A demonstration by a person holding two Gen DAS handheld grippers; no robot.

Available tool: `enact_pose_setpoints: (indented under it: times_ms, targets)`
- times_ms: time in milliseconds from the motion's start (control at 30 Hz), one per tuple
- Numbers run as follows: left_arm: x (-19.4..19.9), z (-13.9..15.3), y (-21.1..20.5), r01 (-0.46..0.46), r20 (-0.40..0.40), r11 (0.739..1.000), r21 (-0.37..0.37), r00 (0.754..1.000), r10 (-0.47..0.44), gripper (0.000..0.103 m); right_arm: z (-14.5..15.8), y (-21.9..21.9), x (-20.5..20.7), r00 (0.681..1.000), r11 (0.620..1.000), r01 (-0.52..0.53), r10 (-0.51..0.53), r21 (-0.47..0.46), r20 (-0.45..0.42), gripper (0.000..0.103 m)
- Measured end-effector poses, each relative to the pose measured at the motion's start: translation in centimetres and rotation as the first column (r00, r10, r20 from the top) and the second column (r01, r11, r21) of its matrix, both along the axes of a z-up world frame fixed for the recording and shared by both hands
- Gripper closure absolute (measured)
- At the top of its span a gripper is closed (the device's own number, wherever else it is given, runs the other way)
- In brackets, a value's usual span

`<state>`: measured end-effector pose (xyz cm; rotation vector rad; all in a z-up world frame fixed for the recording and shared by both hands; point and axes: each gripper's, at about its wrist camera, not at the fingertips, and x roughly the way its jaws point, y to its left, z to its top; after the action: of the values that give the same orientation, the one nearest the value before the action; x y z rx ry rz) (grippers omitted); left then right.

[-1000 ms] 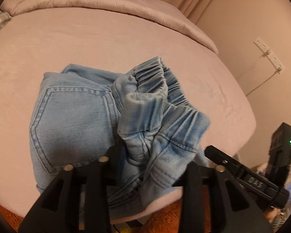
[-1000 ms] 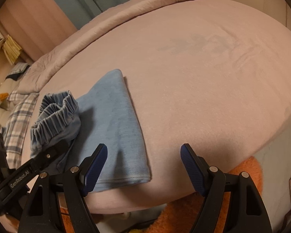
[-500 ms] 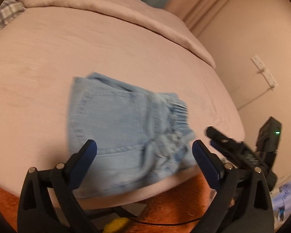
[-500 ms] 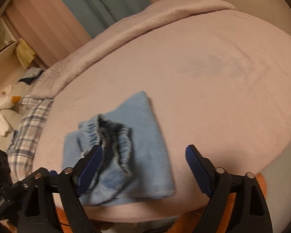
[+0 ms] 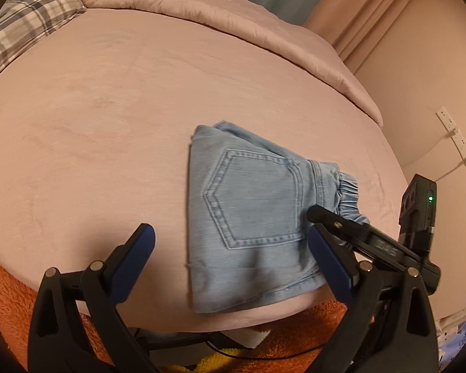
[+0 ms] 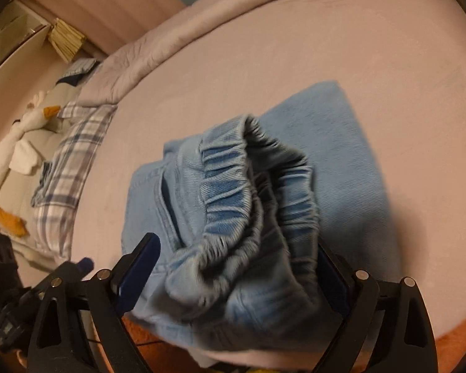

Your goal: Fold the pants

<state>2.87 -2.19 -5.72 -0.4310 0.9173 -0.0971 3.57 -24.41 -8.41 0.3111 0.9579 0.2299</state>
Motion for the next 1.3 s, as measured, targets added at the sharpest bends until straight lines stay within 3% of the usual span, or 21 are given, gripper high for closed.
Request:
enact_pose_setpoints:
  times_ms: [67,133,167,267,400,500,600,800,933,1067,1133,1200,1300]
  targets:
    - [0.1,0.0,0.4,-0.005,0.0,1.0,-0.008,1.0,0.005,0.004,0.3,0.2,-0.2,0.999,0.998,0.02,-0.019,-0.06,0.027,0.043]
    - [0.2,0.1,0.7,-0.008,0.001,1.0,-0.015,1.0,0.008,0.004,0.7,0.2,-0.2,1.0,0.999,0.003,-0.002,-0.053,0.028,0.056]
    - [0.2,0.1,0.9,-0.009,0.002,1.0,-0.017,1.0,0.009,0.004,1.2,0.1,-0.5,0.999,0.999,-0.003,0.005,-0.048,0.04,0.062]
    - [0.4,0.1,1.3,-0.016,0.006,0.999,-0.027,1.0,0.017,0.004,3.8,-1.0,-1.8,0.993,1.0,-0.023,0.022,0.007,0.116,0.066]
    - [1.3,-0.7,1.6,-0.015,-0.016,0.999,-0.04,1.0,0.015,0.004,6.0,-2.3,-3.3,0.98,0.999,0.02,-0.011,-0.043,0.198,0.066]
    - [2.0,-1.6,1.3,-0.001,-0.037,1.0,-0.025,0.999,0.0,0.005,4.1,-3.7,-2.6,0.99,0.999,0.048,-0.044,-0.026,0.131,0.067]
    - [2.8,-2.9,1.3,0.016,-0.079,0.999,-0.033,0.997,-0.018,0.009,1.8,-3.8,-2.0,0.991,0.986,0.096,-0.082,-0.136,0.107,0.068]
    - [3.1,-4.8,1.6,0.024,-0.135,0.994,-0.108,0.99,-0.039,0.012,0.9,-4.3,-2.1,0.991,0.988,0.098,-0.086,-0.119,0.105,0.067]
    - [2.9,-3.9,1.9,0.034,-0.116,0.997,-0.074,0.992,-0.042,0.012,1.5,-4.7,-2.4,0.992,0.987,0.102,-0.092,-0.123,0.081,0.059]
    - [2.5,-2.7,2.5,0.06,-0.058,0.99,-0.124,0.996,-0.068,0.012,2.6,-5.2,-3.1,0.984,0.979,0.157,-0.144,-0.131,0.106,0.034]
    - [2.8,-2.6,2.4,0.088,-0.044,0.985,-0.146,0.994,-0.095,0.011,3.2,-5.7,-3.8,0.972,0.964,0.208,-0.186,-0.164,0.143,0.027]
    - [3.2,-3.1,2.0,0.109,-0.055,0.982,-0.153,0.991,-0.118,0.012,3.4,-6.4,-4.2,0.966,0.958,0.231,-0.204,-0.173,0.16,0.027]
    - [4.5,-4.6,0.7,0.134,-0.104,0.972,-0.192,0.982,-0.156,0.013,2.4,-7.8,-3.9,0.97,0.97,0.226,-0.215,-0.092,0.109,0.026]
